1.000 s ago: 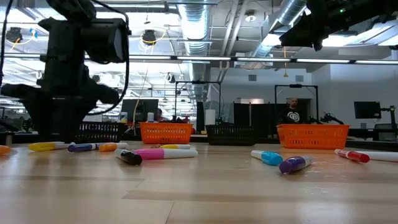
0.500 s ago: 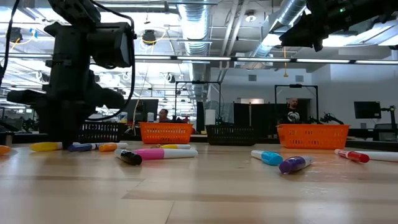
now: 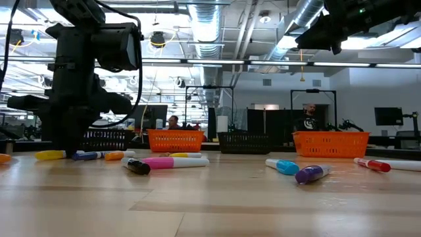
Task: Pick & Place Markers
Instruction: Put the left small yellow highlighter pen into the right black bin
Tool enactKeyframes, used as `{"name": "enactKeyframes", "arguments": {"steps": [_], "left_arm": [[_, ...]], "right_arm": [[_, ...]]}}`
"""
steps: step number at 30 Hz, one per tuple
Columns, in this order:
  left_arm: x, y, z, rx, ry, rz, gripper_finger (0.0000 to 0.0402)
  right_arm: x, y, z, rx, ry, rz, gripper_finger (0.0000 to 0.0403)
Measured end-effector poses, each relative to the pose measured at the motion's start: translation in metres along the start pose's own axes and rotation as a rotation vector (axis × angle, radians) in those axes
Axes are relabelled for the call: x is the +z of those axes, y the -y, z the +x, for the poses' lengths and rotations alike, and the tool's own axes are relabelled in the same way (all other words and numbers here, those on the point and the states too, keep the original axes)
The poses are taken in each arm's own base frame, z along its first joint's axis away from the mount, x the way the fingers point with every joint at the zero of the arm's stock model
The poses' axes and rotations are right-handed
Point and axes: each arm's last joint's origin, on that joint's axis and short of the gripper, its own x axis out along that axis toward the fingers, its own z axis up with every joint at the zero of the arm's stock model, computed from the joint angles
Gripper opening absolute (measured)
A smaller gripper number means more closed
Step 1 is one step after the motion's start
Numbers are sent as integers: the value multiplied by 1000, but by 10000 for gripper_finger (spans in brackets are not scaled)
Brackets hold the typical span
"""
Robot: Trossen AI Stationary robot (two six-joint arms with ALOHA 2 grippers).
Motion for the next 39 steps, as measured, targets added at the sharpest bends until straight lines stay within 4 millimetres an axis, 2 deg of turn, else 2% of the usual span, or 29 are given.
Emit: {"name": "enactKeyframes", "arguments": {"steps": [11, 15, 18, 23, 28, 39], "left_arm": [[1, -7, -33, -163, 75, -4, 47], [3, -6, -50, -308, 158, -16, 48], [6, -2, -65, -455, 264, -4, 48], [16, 11, -86, -673, 412, 6, 48], [30, 23, -98, -818, 517, 35, 49], [45, 31, -113, -960, 652, 60, 49]], "right_arm": [[0, 0, 0, 1, 0, 0, 124], [0, -1, 2, 32, -3, 24, 124], [-1, -4, 9, 136, -22, 112, 124], [-4, -12, 33, 374, -64, 194, 124], [-10, -22, 69, 478, -62, 226, 131], [-27, -48, 131, 615, -74, 363, 223]]}}
